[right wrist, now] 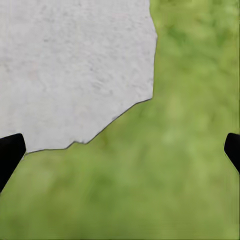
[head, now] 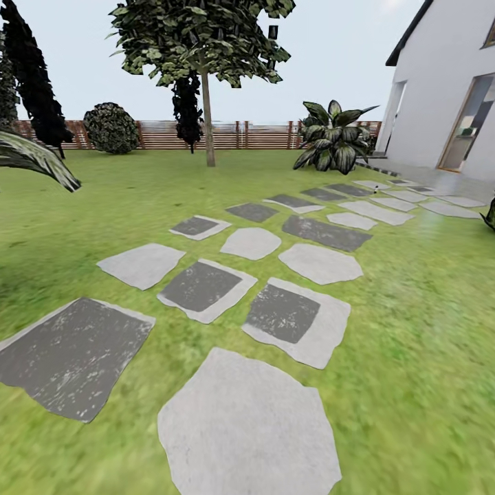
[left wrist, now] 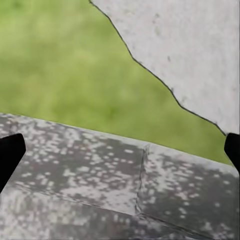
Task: In the garden, pick up the pesticide atomizer on the floor and spray pesticide onto both trees until each tree trunk is fully covered.
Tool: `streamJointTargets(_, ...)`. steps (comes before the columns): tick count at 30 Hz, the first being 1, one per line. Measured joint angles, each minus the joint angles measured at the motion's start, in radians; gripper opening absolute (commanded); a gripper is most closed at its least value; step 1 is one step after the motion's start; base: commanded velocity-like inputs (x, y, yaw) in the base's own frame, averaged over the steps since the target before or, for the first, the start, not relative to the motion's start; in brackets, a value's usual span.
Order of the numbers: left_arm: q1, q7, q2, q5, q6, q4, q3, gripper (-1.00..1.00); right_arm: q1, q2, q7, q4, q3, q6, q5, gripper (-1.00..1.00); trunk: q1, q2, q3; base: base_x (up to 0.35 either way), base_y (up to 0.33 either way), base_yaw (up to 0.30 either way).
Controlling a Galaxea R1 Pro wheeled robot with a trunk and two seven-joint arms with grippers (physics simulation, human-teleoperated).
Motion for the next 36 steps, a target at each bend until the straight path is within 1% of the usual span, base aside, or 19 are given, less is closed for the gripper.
streamJointTargets(27, 0.000, 0.000, 0.000, 0.000, 0.000, 0.000, 0.000, 1.00, 0.000, 0.000, -0.003, 0.001, 0.001, -0.001, 0.000, 1.00, 0.000, 0.000, 0.000, 0.339, 0.000, -0.002)
streamJointTargets(36, -0.001, 0.000, 0.000, 0.000, 0.000, 0.000, 0.000, 1.00, 0.000, 0.000, -0.001, 0.001, 0.002, 0.000, 0.000, 1.00, 0.000, 0.000, 0.000, 0.339, 0.000, -0.179)
